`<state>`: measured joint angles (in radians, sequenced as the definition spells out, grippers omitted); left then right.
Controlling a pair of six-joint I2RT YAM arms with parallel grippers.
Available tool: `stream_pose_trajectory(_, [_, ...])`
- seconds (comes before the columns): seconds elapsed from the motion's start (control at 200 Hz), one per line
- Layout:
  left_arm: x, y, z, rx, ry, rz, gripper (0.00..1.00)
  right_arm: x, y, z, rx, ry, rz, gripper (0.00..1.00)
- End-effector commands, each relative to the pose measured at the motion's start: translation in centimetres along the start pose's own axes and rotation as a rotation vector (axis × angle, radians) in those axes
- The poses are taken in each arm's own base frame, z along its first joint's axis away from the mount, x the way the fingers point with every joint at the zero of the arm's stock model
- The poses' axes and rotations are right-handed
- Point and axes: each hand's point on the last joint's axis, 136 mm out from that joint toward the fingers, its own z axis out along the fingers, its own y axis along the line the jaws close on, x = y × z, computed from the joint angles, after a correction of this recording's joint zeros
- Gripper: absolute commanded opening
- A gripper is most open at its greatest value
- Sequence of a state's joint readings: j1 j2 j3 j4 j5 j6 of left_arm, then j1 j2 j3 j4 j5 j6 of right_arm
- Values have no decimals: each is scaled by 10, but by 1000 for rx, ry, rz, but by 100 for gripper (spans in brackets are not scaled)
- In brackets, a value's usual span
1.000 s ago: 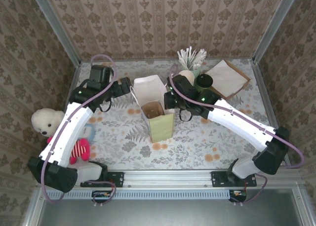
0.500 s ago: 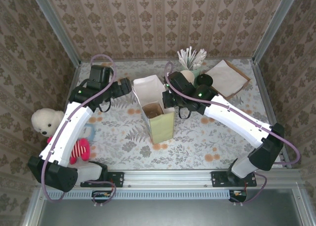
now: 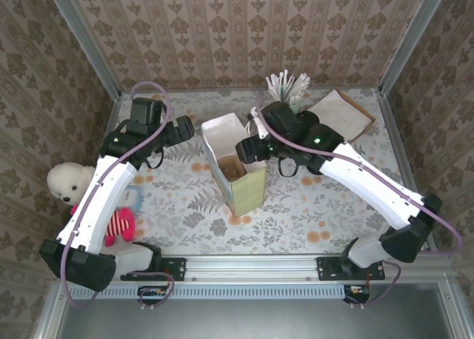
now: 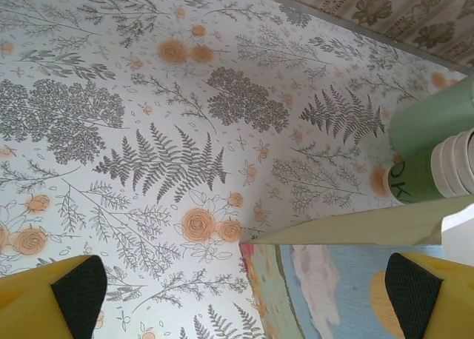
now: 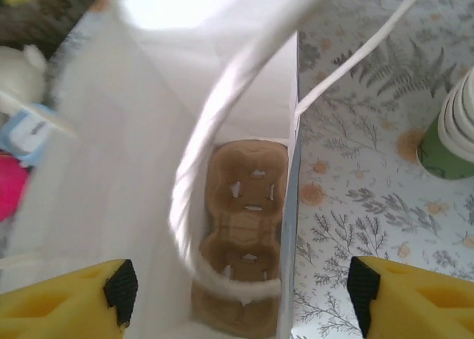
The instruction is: Pack the takeout coffee
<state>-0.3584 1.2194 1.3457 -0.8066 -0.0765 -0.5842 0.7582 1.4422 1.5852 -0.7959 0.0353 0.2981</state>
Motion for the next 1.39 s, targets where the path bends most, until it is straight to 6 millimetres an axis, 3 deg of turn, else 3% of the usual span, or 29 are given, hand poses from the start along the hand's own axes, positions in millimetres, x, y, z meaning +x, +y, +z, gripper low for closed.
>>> stream_pose_trajectory(0.0, [-3,9,-4,-27,-33,-27,100,-18,6,-57,-128,-91,-56,99])
stream_pose_trajectory(0.13, [-1,12,1,-33,-27,-43,100,-23,-30,-78,-110,-149,46,100])
stream_pose_trajectory(0.3, [-1,16,3,-41,-30,-45,100,-15,-119,-73,56,-203,248,100])
stream_pose_trajectory(0.405, [-1,18,2,-43,-39,-46,100,3,-177,-49,140,-166,334,100])
stream_pose_trajectory(0.5, [-1,17,1,-27,-55,-31,100,16,-199,-23,85,-89,275,100])
stream_pose_trajectory(0.545, [0,17,1,-17,-65,-29,100,22,-216,-13,115,-59,260,100])
stream_pose_trajectory(0.57, [0,17,1,-14,-71,-30,100,29,-231,2,122,-16,266,100])
stream_pose_trajectory(0.715, [-1,16,0,6,-90,-40,100,31,-282,33,152,32,272,100])
stream_pose_trajectory(1.03, [4,25,2,-31,-82,-64,100,30,-317,85,99,148,233,100])
stream_pose_trajectory(1.39, [13,36,6,-62,-77,-89,100,31,-315,110,18,204,236,100])
